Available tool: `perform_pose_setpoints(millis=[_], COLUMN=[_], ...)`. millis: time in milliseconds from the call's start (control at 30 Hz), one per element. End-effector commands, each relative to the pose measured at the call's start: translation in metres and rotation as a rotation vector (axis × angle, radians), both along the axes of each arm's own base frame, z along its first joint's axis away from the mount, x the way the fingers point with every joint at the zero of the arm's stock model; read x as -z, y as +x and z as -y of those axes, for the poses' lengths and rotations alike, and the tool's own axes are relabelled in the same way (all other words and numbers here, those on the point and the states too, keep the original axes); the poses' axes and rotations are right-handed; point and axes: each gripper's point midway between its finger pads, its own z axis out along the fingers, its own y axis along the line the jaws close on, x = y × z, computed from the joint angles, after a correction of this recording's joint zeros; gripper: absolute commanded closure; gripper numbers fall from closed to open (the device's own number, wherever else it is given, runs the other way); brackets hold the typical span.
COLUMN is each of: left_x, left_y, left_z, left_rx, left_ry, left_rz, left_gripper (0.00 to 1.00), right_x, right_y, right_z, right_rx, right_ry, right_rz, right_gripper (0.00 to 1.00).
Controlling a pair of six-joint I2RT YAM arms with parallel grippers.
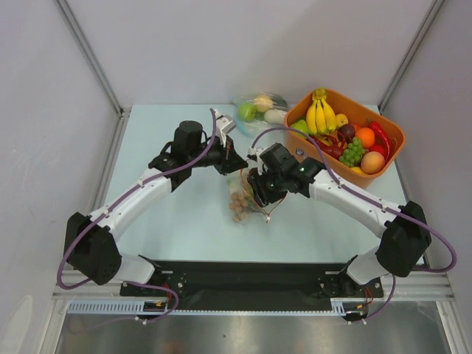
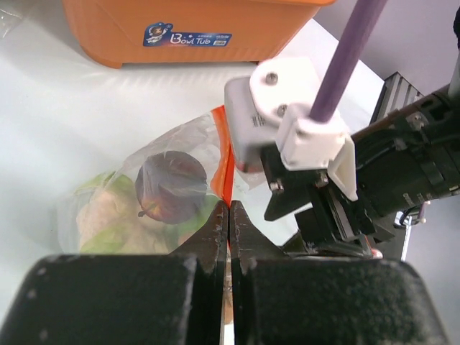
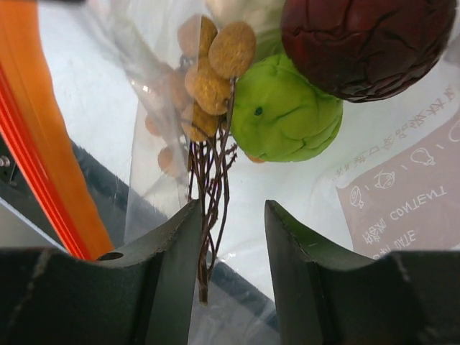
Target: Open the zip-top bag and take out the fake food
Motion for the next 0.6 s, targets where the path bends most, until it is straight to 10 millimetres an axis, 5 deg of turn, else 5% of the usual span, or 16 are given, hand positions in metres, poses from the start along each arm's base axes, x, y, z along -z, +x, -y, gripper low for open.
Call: perform_pose_setpoints(millis=[0,567], left_x=[-0.017,-0.019], left_y=[0.002,0.002], left_z=[-0.001,-0.001], left_rx=[0.002,-0.007], left_ry=[-0.037,-0.047], left_rz=[0.064,0.073], left_gripper=[1.00,1.00], right_x=[0.004,0.016], right_y=[-0.012,-0.048], right_z=[-0.002,-0.021], right_rx=[-0.019,-0.109], right_ry=[-0.001,0.064], right_rz=[-0.043,-0.221], right_gripper=[0.54,0.52])
